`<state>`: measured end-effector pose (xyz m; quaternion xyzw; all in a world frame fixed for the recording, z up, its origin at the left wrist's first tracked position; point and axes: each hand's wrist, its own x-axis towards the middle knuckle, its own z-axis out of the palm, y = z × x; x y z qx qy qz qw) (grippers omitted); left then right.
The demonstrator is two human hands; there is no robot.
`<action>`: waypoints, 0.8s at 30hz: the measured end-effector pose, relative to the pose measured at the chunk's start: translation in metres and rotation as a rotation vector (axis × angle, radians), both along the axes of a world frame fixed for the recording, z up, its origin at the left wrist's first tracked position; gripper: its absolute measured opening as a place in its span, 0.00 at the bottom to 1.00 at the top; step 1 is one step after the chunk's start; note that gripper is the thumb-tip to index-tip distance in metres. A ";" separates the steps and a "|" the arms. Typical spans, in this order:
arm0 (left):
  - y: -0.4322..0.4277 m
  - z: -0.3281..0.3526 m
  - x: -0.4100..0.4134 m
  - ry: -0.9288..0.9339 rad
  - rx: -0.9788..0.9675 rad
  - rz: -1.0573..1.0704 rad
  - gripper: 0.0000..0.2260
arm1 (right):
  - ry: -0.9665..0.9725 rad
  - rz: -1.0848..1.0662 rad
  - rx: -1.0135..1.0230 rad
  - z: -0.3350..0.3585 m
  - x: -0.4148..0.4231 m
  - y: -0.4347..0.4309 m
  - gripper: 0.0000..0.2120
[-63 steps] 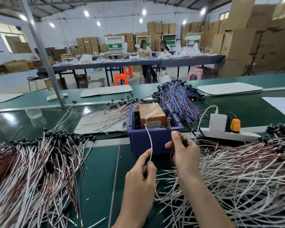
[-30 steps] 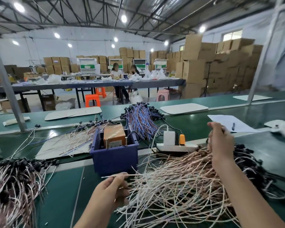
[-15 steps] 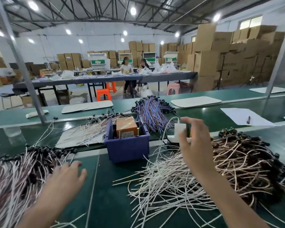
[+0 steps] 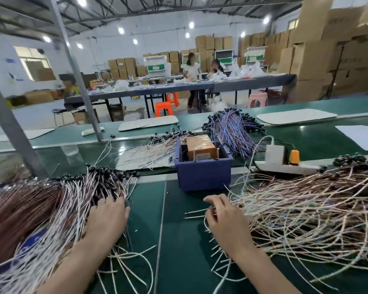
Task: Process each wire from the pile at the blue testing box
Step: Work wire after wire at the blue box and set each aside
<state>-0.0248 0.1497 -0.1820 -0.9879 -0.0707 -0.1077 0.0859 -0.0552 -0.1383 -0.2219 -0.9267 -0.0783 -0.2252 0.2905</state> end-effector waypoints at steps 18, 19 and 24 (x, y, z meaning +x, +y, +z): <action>-0.017 0.009 0.093 0.226 -0.038 0.230 0.19 | 0.093 0.057 0.478 0.004 0.001 -0.011 0.12; -0.016 0.008 0.094 0.219 -0.001 0.225 0.19 | 0.089 0.058 0.512 0.005 0.001 -0.011 0.13; -0.014 0.008 0.098 0.195 0.053 0.172 0.17 | 0.097 0.047 0.665 0.005 0.001 -0.013 0.15</action>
